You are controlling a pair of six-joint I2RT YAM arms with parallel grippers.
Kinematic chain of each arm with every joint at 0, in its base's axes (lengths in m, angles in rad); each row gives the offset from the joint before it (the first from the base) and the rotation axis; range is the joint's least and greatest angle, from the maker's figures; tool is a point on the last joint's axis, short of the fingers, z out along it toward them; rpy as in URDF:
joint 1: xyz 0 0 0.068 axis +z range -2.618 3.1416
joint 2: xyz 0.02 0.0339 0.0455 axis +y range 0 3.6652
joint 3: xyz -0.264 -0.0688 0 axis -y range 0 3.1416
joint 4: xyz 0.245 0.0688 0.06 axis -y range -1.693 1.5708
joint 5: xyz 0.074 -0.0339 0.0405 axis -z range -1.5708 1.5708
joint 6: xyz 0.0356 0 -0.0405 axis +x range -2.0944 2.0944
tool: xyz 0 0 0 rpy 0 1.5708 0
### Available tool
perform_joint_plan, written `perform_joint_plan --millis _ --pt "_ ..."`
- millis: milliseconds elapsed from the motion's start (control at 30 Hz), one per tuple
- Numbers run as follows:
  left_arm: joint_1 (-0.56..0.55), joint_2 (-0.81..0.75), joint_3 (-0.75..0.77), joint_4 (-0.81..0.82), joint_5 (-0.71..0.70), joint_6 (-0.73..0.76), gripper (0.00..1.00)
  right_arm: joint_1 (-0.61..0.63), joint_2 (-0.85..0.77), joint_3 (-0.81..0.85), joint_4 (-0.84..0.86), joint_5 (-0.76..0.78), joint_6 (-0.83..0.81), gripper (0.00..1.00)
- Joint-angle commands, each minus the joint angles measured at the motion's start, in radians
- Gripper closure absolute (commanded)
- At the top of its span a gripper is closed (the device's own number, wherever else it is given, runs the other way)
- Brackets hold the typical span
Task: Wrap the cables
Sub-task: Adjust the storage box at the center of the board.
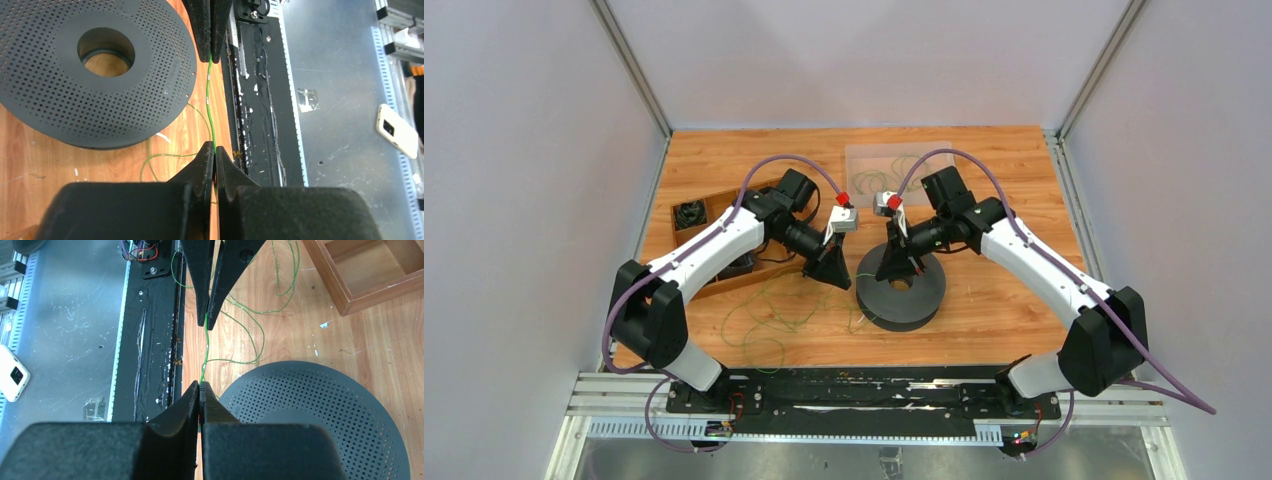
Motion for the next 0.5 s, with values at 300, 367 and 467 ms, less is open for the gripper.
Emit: perform_joint_plan --millis 300,367,467 --pt "0.064 -0.107 0.026 -0.007 -0.282 -0.033 1.0 -0.079 -0.031 -0.034 0.005 0.26 0.084 0.44" --pt "0.102 -0.146 0.026 -0.003 -0.384 -0.031 1.0 -0.087 -0.05 -0.062 0.004 0.321 0.06 0.37" --pt "0.17 -0.179 0.051 0.007 -0.513 -0.061 1.0 -0.085 -0.076 -0.122 0.004 0.354 0.002 0.29"
